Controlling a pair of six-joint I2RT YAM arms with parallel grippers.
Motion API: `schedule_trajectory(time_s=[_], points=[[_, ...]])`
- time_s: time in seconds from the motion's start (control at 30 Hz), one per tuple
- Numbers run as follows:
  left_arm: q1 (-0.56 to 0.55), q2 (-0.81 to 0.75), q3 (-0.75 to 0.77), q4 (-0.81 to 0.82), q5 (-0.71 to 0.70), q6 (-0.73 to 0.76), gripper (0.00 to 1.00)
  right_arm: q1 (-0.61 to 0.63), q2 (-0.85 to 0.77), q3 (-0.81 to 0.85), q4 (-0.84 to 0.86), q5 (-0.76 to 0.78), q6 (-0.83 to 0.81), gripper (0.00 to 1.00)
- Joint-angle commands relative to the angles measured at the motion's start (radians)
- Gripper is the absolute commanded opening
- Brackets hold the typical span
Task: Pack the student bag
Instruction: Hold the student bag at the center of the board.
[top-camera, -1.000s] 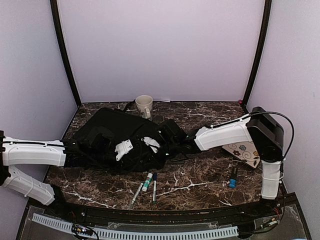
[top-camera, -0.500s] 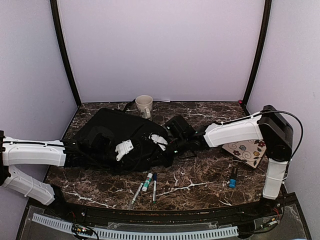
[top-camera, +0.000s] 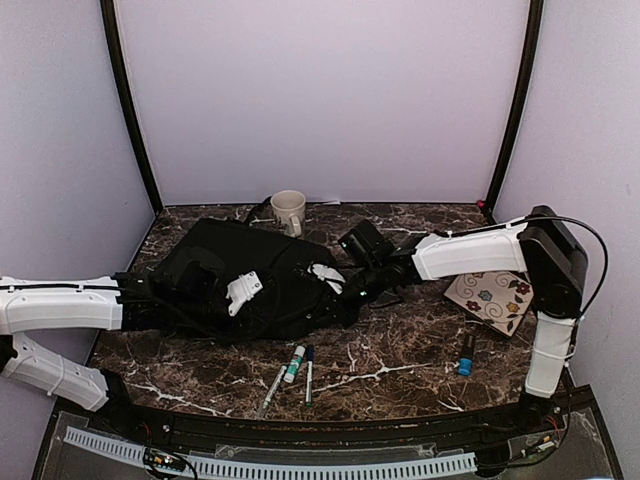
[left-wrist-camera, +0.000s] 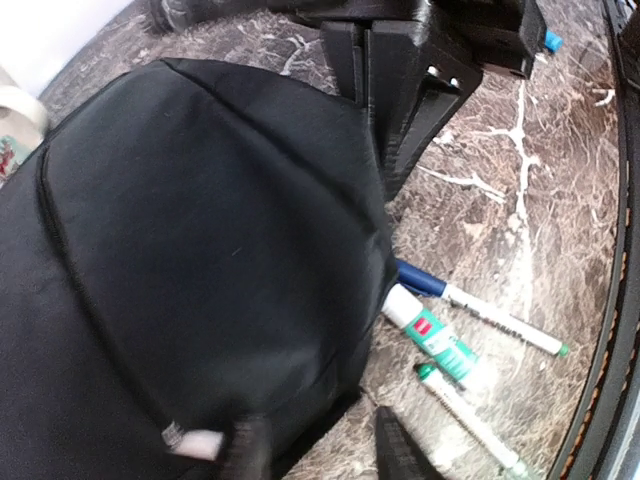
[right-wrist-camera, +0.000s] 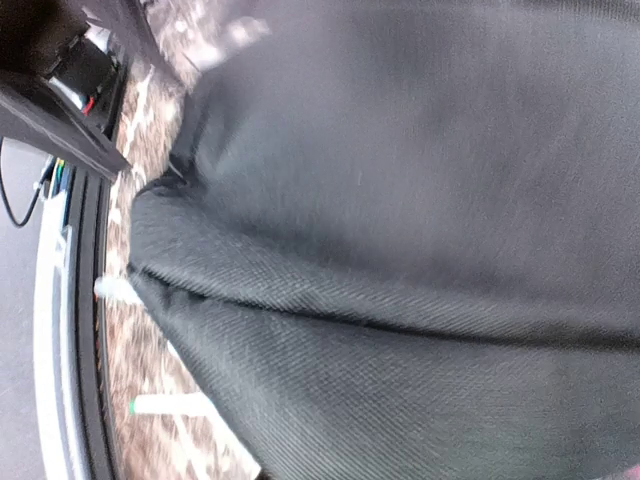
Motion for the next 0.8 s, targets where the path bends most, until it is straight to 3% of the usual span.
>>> schedule_trajectory(time_s=[0.0, 0.03, 0.1, 0.23, 0.37, 0.53, 0.67, 0.77], points=[[-0.010, -0.099, -0.020, -0.012, -0.012, -0.051, 0.72, -0.009, -0.008, 0.024, -0.168, -0.069, 0.040, 0.00], [-0.033, -0.126, -0.047, 0.024, -0.027, -0.022, 0.81, 0.005, -0.002, 0.038, -0.172, -0.079, 0.044, 0.00], [-0.066, -0.172, -0.094, 0.111, -0.042, 0.037, 0.85, 0.014, 0.028, 0.079, -0.215, -0.116, 0.048, 0.00], [-0.093, -0.186, -0.126, 0.210, -0.002, 0.081, 0.86, 0.016, 0.073, 0.114, -0.232, -0.184, 0.097, 0.00], [-0.167, -0.091, -0.120, 0.229, -0.084, 0.139, 0.86, 0.031, 0.106, 0.148, -0.263, -0.218, 0.098, 0.00], [-0.182, 0.048, -0.115, 0.297, -0.154, 0.197, 0.85, 0.038, 0.139, 0.187, -0.315, -0.235, 0.084, 0.00], [-0.185, 0.161, -0.095, 0.349, -0.234, 0.212, 0.76, 0.035, 0.131, 0.182, -0.311, -0.237, 0.086, 0.00], [-0.184, 0.197, -0.103, 0.397, -0.302, 0.218, 0.63, 0.029, 0.119, 0.166, -0.323, -0.234, 0.080, 0.00]])
